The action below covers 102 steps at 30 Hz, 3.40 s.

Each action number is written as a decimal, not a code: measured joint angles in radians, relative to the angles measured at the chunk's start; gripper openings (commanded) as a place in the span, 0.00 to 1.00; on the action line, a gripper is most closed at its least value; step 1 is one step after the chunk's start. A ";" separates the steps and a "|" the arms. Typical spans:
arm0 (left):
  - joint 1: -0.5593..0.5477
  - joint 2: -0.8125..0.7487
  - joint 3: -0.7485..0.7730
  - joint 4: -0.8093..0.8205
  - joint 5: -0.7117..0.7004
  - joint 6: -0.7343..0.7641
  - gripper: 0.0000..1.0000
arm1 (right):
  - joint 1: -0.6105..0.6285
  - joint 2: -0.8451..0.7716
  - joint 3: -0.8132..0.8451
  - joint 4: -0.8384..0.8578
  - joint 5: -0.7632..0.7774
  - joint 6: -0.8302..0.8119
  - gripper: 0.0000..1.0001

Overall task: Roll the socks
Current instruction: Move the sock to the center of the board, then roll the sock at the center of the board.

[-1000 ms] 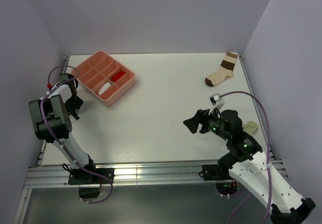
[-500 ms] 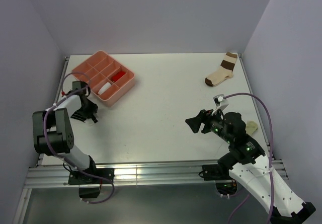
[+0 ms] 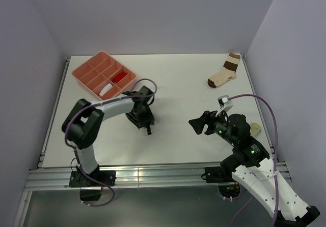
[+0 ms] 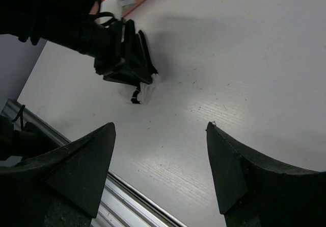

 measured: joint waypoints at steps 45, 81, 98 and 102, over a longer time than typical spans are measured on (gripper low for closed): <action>-0.108 0.493 0.694 0.124 -0.287 0.929 0.47 | 0.000 0.013 0.035 -0.071 -0.001 0.113 0.77; -0.527 0.113 0.291 0.036 -0.417 0.874 0.58 | 0.000 -0.146 0.013 -0.082 0.192 0.141 0.77; -0.529 0.185 0.235 0.142 -0.413 1.020 0.55 | 0.000 -0.185 0.013 -0.135 0.270 0.186 0.76; -0.525 0.190 0.234 0.158 -0.414 1.034 0.54 | 0.000 -0.185 0.013 -0.135 0.271 0.194 0.76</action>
